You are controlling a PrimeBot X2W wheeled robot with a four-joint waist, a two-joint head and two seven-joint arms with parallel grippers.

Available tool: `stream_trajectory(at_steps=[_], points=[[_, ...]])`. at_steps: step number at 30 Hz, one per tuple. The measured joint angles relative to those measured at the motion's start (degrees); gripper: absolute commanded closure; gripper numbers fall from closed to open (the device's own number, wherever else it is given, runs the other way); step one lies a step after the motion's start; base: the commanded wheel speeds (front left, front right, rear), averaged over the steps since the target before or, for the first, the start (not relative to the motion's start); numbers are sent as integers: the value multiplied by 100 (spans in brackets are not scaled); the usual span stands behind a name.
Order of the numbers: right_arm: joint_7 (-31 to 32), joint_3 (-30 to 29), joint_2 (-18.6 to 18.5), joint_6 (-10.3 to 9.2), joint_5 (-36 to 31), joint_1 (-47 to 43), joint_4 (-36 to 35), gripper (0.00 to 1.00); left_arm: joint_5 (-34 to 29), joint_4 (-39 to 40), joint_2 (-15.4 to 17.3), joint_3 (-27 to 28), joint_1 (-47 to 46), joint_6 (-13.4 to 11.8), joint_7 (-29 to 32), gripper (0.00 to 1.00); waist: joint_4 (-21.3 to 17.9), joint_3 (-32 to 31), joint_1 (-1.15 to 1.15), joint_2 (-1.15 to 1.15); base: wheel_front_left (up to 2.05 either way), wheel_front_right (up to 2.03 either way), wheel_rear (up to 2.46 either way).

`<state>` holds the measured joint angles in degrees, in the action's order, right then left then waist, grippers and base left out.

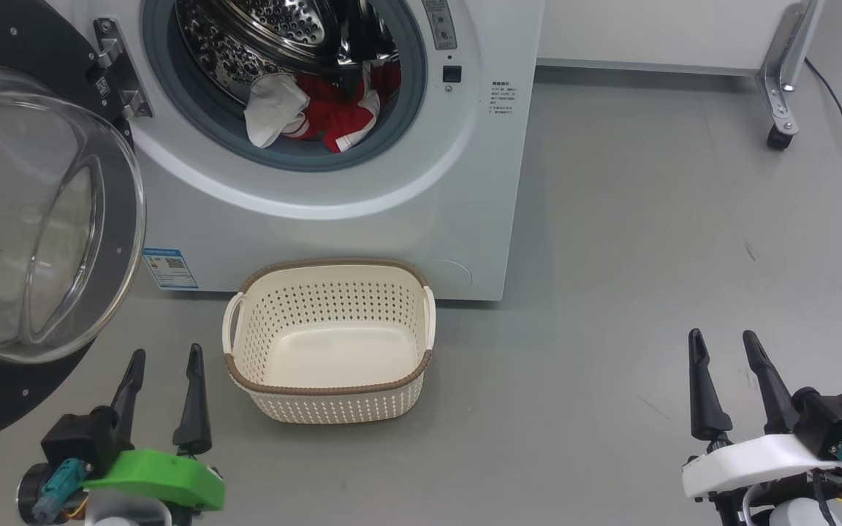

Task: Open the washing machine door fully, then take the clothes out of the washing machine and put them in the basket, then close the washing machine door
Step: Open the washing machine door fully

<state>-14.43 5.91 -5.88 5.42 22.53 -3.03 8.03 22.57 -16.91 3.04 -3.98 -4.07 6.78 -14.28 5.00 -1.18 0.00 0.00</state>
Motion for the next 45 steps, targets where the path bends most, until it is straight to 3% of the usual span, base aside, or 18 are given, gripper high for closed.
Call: stream_trajectory(at_steps=[45], points=[[0, 47, 29, 5, -58, -3, -20, 0, 116, -38, -5, -77, 142, 14, 0, 0, -59, 33, 0, 0, 0, 0, 0]])
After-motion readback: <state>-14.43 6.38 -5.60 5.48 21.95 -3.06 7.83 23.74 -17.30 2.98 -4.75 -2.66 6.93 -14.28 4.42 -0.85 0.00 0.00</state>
